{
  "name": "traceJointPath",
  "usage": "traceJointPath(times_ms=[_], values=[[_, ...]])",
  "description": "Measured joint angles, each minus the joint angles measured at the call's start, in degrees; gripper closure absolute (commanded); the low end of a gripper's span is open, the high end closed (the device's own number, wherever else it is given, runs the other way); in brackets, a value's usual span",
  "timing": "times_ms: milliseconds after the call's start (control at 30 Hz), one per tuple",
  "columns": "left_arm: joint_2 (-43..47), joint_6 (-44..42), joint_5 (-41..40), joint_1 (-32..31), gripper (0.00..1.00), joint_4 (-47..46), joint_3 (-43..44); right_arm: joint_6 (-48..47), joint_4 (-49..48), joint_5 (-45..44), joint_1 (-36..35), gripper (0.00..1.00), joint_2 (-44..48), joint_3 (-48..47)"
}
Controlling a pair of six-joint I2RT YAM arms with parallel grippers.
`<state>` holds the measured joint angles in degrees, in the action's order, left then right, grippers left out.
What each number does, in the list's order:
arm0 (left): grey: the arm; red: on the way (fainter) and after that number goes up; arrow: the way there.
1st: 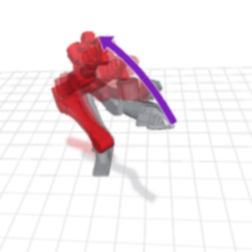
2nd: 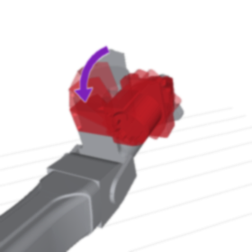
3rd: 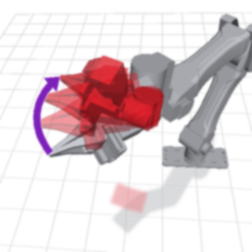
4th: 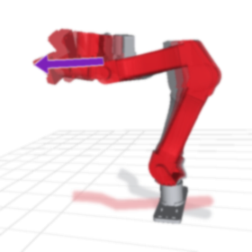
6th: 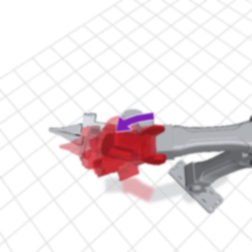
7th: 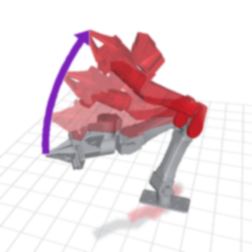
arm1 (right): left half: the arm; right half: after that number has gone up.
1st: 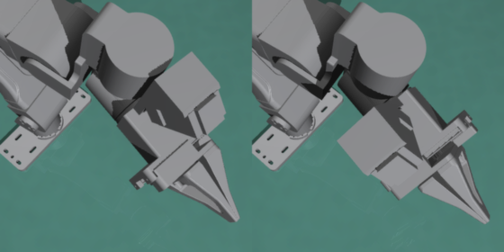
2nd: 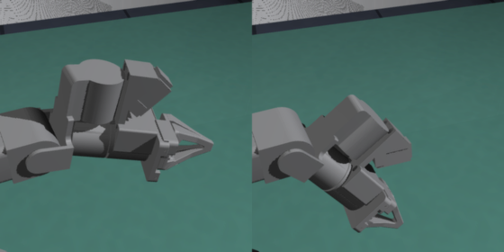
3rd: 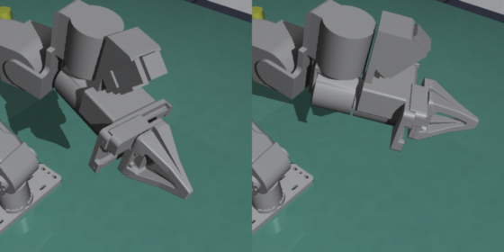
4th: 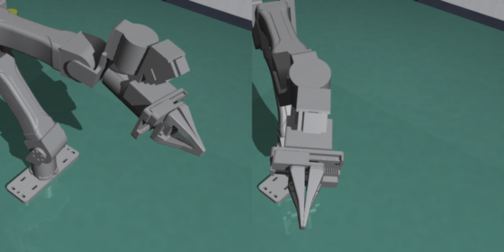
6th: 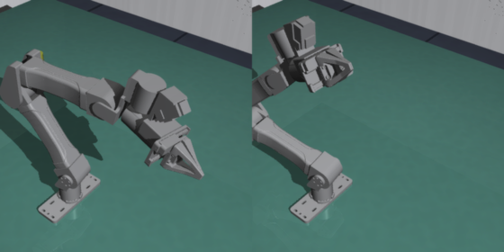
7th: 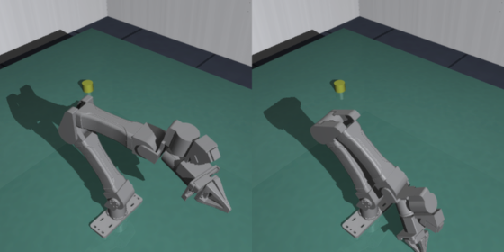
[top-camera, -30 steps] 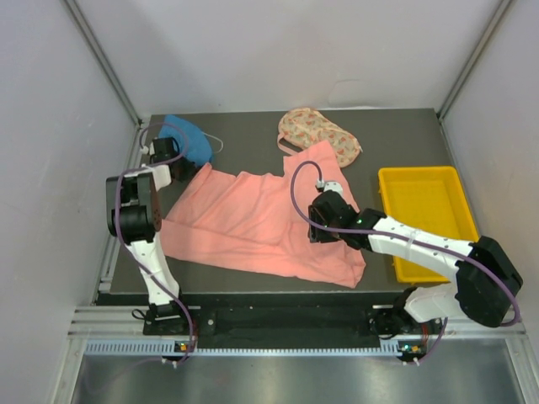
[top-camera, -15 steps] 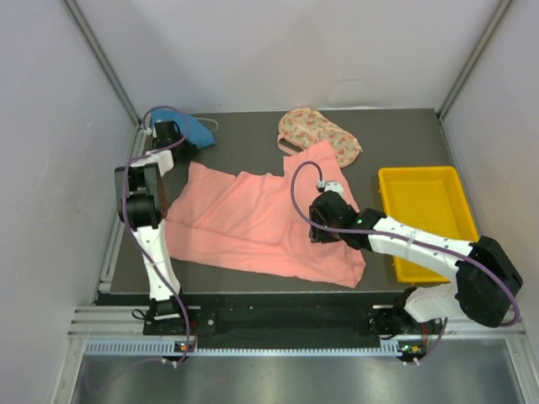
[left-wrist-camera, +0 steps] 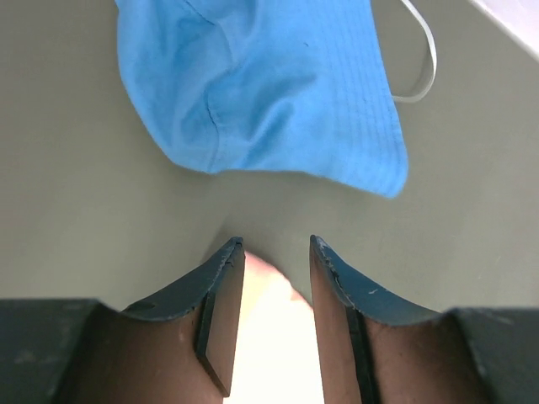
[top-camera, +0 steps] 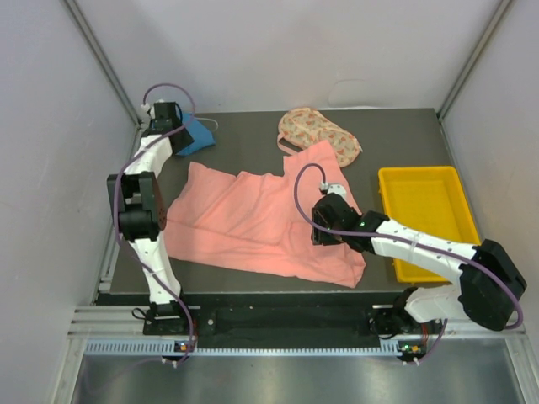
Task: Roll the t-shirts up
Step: Fold the T-shirt at the center of the board.
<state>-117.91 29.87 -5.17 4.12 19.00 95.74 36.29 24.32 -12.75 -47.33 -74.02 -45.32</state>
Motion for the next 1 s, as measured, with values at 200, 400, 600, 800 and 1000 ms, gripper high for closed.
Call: traceJointPath(times_ms=[200, 400, 600, 800, 1000], values=[[-1.49, -5.01, -8.9, -6.38, 0.56, 9.49, 8.44, 0.35, -0.15, 0.22, 0.0, 0.56, 1.27, 0.68], [-4.66, -7.52, -15.28, -9.35, 0.54, 15.26, 11.45, 0.35, -0.09, 0.24, 0.0, 0.56, 2.43, 0.72], [-8.94, -8.92, -20.37, -10.23, 0.53, 18.75, 13.25, 0.35, -0.17, 0.26, 0.0, 0.55, 3.41, 1.73], [-11.1, -9.49, -22.01, -10.32, 0.53, 19.5, 13.75, 0.35, -0.13, 0.26, 0.0, 0.55, 3.56, 2.47], [-12.28, -9.49, -23.12, -10.32, 0.52, 19.78, 14.51, 0.37, -0.09, 0.26, 0.0, 0.55, 3.61, 2.6]])
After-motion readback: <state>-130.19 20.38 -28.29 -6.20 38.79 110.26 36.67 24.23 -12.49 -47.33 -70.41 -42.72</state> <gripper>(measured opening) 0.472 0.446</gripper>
